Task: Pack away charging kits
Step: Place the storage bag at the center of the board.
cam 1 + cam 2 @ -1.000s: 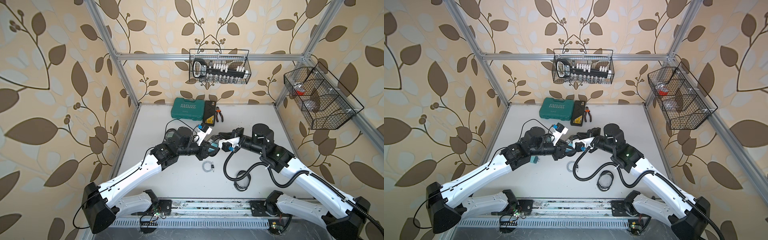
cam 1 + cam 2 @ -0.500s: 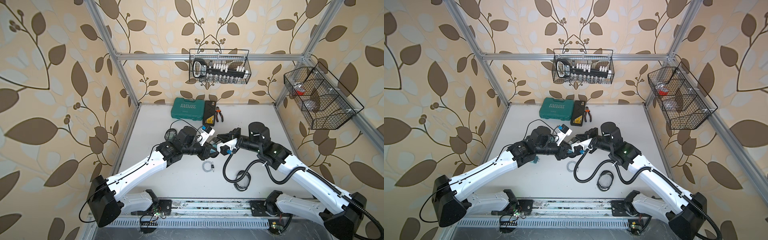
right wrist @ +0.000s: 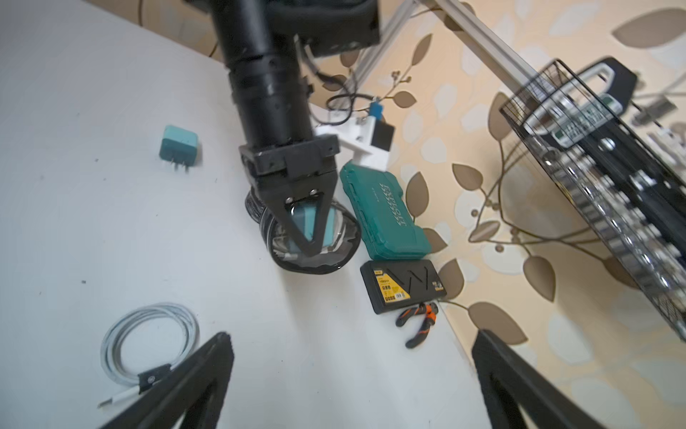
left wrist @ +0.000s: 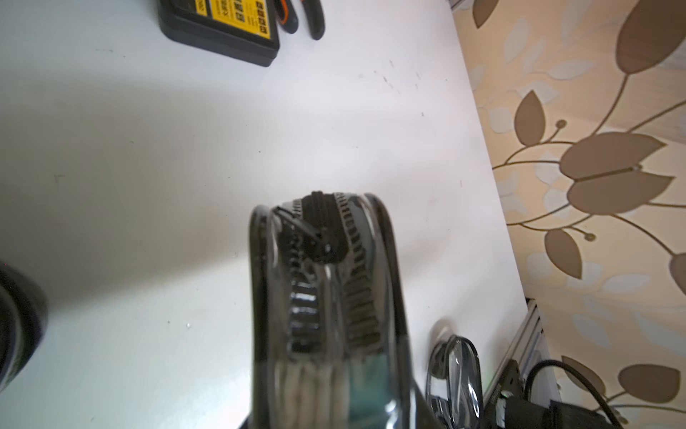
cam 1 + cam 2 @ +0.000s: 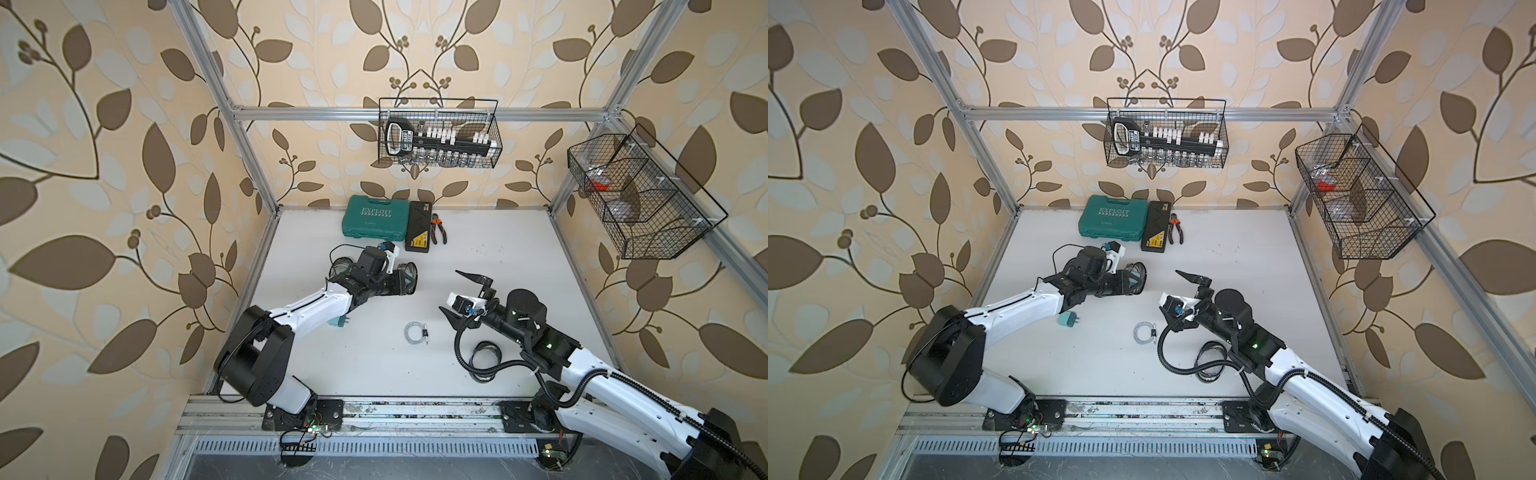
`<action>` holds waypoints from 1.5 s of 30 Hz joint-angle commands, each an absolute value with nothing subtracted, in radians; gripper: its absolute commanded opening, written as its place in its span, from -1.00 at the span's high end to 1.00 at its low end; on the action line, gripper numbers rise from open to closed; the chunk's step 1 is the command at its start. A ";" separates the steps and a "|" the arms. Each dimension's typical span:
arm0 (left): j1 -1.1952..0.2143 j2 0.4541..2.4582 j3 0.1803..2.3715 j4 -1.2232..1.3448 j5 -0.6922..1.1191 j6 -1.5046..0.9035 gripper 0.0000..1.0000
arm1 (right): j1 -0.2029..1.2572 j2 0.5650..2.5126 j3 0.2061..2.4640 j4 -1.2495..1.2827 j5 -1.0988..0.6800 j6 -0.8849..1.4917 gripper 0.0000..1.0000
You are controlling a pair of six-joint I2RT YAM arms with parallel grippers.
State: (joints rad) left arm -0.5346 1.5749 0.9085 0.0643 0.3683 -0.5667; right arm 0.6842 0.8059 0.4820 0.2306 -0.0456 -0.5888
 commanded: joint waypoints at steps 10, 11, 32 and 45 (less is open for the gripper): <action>-0.531 2.015 1.098 0.402 0.468 -0.848 1.00 | 0.619 0.828 0.540 0.156 0.496 0.475 -0.99; -0.532 2.020 1.098 0.397 0.463 -0.848 1.00 | 0.599 0.840 0.560 0.110 0.471 0.511 -0.99; -0.532 1.578 0.885 0.084 0.170 -0.836 -0.98 | 0.449 1.012 0.663 -0.214 0.361 0.813 -0.99; -0.532 1.071 0.719 -0.069 -0.002 -0.772 -0.98 | 0.377 0.879 0.576 -0.140 0.443 0.849 -0.97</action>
State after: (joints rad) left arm -0.5354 1.1320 0.7856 -0.0776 0.0402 -0.8173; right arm 0.3790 0.9123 0.6128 -0.1757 0.3916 0.8558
